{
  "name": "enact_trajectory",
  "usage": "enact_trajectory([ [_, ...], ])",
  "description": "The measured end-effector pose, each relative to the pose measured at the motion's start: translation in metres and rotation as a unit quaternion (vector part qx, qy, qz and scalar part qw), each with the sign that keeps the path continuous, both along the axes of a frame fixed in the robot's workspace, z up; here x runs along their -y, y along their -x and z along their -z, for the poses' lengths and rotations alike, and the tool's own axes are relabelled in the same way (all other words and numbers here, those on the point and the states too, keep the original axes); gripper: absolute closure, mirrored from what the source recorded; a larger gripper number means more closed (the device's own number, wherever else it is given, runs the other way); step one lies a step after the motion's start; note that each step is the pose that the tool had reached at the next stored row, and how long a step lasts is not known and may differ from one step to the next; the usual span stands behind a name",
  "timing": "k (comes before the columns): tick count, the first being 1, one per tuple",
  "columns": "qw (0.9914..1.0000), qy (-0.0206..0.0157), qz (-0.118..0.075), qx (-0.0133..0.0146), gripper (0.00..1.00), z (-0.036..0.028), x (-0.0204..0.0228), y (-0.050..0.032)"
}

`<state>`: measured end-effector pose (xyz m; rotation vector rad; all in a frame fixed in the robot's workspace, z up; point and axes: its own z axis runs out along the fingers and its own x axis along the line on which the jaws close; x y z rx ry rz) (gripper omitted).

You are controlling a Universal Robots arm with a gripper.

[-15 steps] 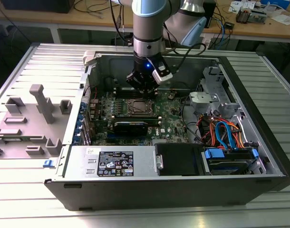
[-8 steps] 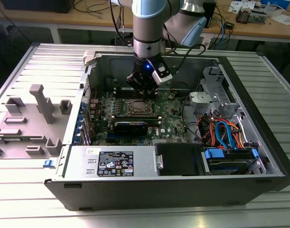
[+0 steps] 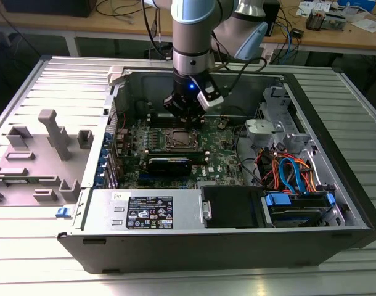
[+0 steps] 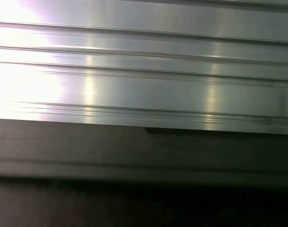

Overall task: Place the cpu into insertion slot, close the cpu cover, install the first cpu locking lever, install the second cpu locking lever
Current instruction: 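Install the first cpu locking lever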

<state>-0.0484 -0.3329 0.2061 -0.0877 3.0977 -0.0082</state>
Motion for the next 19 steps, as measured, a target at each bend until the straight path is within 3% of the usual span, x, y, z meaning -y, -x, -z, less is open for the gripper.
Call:
enact_trajectory([
  [5, 1.0, 0.0003, 0.0, 0.0001, 0.89, -0.0017, 0.0, 0.0],
  [11, 0.99996, 0.0092, 0.0, -0.0001, 0.89, -0.0006, 0.0, -0.0001],
  [19, 0.99993, 0.0117, 0.0, -0.0001, 0.89, 0.0015, 0.0001, -0.0017],
])
